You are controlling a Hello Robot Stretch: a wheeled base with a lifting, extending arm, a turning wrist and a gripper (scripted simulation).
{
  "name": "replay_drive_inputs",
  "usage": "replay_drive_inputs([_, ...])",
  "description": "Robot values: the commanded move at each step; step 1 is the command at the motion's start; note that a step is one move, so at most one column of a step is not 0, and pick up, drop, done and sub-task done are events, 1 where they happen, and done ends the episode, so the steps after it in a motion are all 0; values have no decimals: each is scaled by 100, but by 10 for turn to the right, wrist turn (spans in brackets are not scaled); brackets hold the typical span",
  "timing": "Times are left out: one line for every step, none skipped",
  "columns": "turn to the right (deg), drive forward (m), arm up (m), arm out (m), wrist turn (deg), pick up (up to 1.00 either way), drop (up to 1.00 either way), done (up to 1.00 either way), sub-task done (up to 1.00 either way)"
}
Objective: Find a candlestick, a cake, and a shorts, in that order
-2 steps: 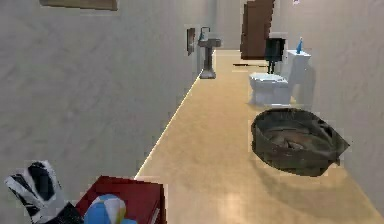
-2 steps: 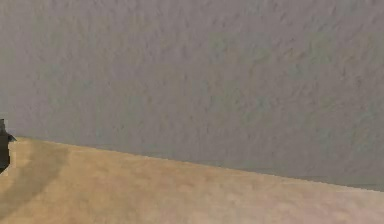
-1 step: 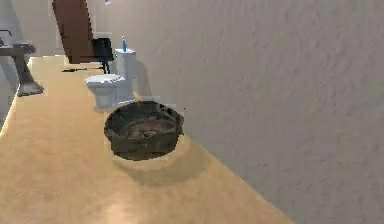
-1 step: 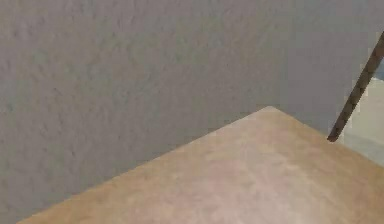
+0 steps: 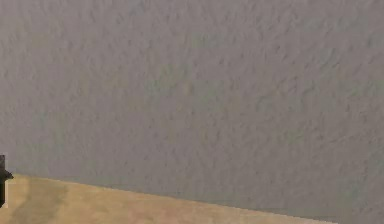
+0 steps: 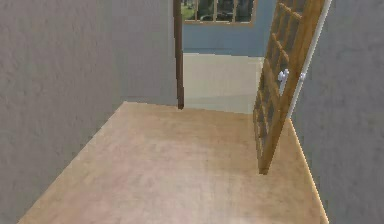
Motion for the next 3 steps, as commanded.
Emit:
replay_drive_inputs([90,0,0,0,0,0,0,0,0])
replay_drive_inputs([0,5,0,0,0,0,0,0,0])
replay_drive_inputs([-450,0,0,0,0,0,0,0,0])
